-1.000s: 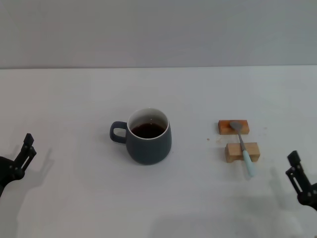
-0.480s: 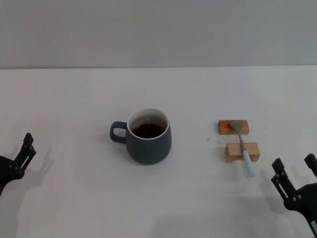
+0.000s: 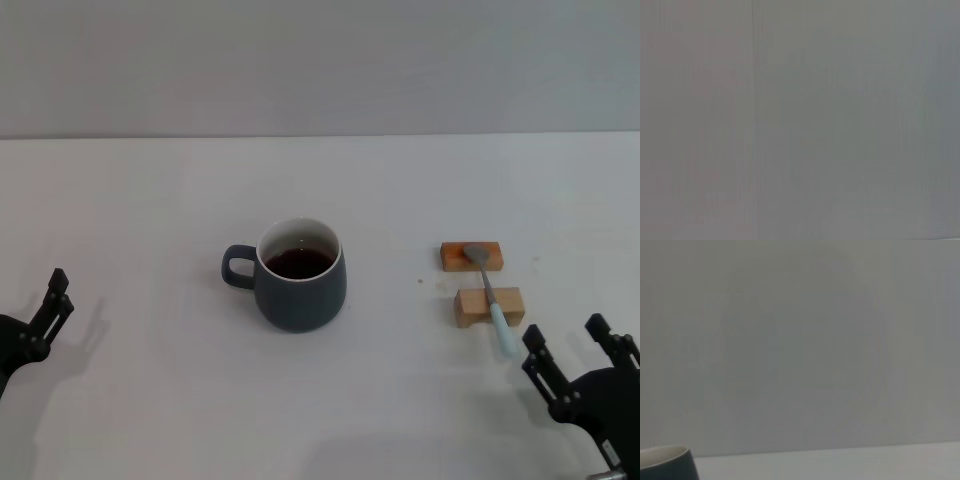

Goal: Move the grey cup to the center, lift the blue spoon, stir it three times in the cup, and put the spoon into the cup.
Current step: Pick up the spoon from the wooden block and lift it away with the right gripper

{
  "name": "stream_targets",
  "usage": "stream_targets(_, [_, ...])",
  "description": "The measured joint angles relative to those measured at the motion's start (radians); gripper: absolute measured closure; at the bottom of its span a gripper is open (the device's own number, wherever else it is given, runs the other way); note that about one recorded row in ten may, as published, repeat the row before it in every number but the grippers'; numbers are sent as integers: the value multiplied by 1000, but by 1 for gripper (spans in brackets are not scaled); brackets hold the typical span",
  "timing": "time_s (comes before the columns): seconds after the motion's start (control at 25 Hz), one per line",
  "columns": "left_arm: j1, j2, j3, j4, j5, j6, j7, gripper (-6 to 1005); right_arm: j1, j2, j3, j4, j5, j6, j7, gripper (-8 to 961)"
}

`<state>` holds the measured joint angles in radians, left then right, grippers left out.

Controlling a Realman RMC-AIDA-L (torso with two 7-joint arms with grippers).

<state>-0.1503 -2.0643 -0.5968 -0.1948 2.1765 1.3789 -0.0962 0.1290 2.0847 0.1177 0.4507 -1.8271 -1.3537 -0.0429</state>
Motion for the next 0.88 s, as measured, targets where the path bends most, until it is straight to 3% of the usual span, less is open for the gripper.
stream_targets(0.88, [-8,-2,7,0,5,-3,-1,134,54,3,-26,8,4,103,0,184])
